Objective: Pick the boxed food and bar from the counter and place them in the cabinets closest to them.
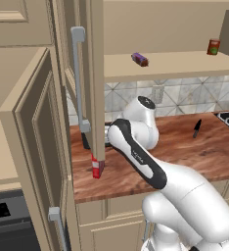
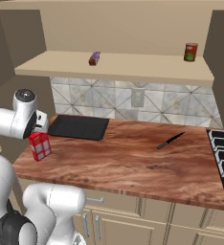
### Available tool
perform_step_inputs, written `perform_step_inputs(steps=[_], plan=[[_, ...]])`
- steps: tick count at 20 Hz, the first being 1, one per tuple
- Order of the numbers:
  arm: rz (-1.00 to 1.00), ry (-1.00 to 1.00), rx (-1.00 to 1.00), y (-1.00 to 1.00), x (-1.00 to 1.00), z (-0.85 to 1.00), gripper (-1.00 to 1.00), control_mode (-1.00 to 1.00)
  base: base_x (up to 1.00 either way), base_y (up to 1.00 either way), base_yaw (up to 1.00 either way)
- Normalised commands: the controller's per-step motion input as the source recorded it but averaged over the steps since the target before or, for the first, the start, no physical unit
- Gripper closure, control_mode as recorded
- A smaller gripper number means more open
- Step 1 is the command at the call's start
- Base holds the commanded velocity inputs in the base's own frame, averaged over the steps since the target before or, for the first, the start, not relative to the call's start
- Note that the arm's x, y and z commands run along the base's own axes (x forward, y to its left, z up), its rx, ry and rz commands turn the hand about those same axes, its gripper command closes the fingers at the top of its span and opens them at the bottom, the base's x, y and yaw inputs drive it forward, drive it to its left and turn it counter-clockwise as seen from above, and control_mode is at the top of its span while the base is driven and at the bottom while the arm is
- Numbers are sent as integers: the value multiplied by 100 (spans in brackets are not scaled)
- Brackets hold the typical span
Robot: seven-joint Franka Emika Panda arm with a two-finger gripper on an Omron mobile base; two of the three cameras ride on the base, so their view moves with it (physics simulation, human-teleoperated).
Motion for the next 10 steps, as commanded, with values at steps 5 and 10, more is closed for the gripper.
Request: perform_step_inputs(steps=[5,10], plan=[[-5,0,-2,1,21,-11,-100,-100,0,0,0],[-3,2,-2,0,16,-9,-100,-100,0,0,0]])
